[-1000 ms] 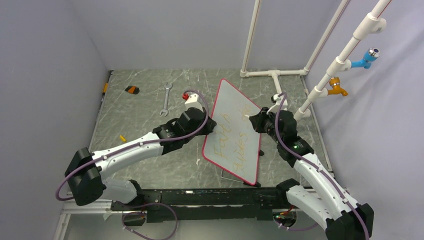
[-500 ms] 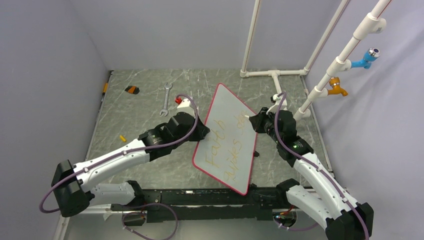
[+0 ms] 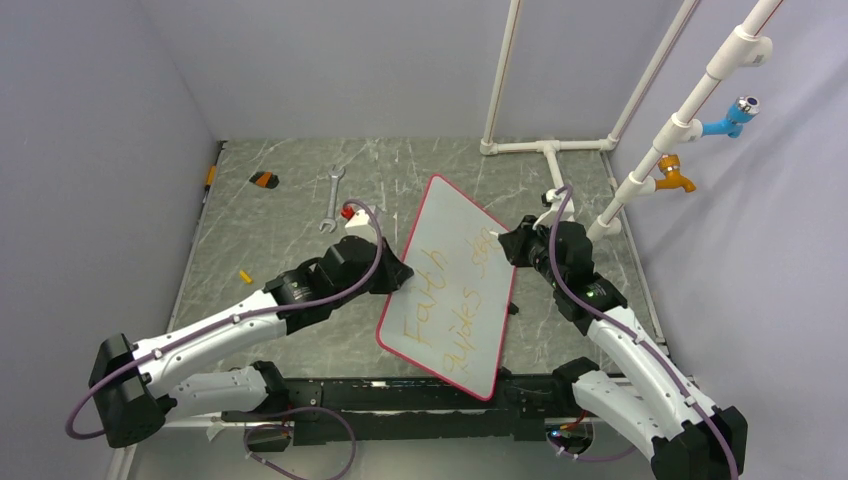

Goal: Write a sentence on the whiteboard
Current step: Move the whiteboard to the center of the board.

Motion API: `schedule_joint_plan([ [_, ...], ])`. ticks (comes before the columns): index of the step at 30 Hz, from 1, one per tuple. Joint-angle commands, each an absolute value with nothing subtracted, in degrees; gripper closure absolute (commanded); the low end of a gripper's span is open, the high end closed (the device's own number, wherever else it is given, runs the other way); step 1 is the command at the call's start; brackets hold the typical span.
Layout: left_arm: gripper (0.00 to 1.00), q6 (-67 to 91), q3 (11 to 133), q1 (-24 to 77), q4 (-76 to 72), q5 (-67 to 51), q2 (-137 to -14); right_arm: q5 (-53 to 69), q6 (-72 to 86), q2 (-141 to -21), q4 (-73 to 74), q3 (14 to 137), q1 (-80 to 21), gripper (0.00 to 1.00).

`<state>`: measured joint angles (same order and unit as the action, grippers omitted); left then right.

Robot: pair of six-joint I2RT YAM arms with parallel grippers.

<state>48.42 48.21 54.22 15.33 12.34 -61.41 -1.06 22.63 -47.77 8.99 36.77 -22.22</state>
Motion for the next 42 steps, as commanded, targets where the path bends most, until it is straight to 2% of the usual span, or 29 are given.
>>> schedule_joint_plan([
  [1,0.94,45.29,45.03,56.6,19.84,10.62,-61.88,-1.5,23.13,-46.47,6.31,36.22,-22.19,1.0],
  [14,0.78,44.26,41.19,58.34,18.15,13.22,-60.82,-1.74,23.05,-46.18,5.6,35.51,-22.21,1.0],
  [20,0.61,44.32,41.05,59.3,18.83,15.66,-59.67,-1.93,22.86,-46.03,5.62,35.63,-22.17,1.0],
  [32,0.49,41.66,45.09,60.03,19.54,17.49,-60.93,-1.87,22.98,-46.33,4.97,35.27,-22.22,1.0],
  [42,0.35,39.14,50.67,60.98,20.99,18.33,-62.7,-2.0,22.68,-46.68,4.45,35.07,-22.21,1.0],
])
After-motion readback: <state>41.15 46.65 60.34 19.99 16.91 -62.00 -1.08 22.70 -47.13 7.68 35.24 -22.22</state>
